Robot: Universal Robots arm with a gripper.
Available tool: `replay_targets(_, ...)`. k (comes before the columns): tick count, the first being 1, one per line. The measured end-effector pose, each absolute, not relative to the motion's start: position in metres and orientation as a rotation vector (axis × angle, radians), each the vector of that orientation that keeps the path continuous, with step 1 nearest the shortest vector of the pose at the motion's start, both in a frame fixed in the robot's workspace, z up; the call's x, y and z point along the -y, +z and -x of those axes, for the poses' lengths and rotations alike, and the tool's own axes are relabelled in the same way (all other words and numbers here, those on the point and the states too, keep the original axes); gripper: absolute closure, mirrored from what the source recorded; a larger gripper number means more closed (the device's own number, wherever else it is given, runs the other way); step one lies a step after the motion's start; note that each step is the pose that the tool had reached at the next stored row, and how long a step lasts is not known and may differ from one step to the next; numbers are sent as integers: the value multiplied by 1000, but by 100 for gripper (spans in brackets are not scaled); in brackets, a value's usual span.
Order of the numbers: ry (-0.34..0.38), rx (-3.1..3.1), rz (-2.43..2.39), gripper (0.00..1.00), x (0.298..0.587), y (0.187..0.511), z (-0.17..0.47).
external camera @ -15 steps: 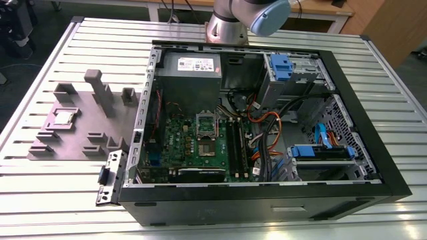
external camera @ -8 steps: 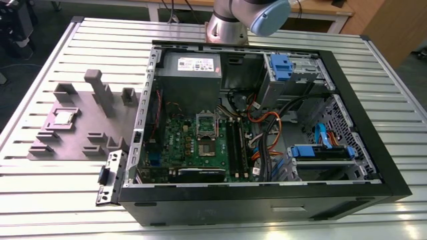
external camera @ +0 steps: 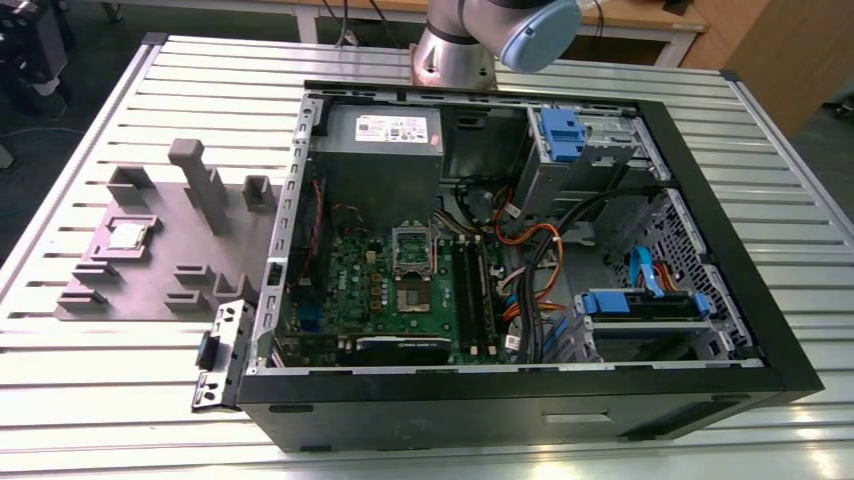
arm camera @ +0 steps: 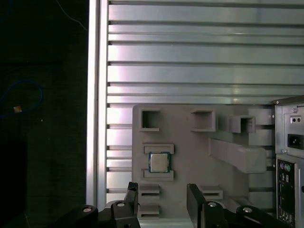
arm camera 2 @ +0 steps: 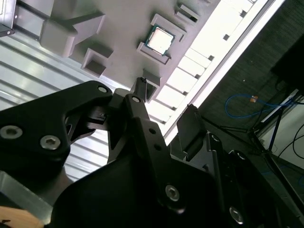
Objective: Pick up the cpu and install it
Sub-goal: 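Pick up the cpu and move it towards the insertion slot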
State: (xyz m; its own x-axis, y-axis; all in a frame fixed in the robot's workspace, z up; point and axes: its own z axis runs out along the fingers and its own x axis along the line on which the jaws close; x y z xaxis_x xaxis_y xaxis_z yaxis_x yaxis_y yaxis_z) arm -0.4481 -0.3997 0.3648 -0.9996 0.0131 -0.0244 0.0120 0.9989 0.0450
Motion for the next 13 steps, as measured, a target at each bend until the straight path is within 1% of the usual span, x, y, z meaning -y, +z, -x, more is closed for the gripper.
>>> replay_targets(13, 70, -3134, -7, 47, 402, 345, 447)
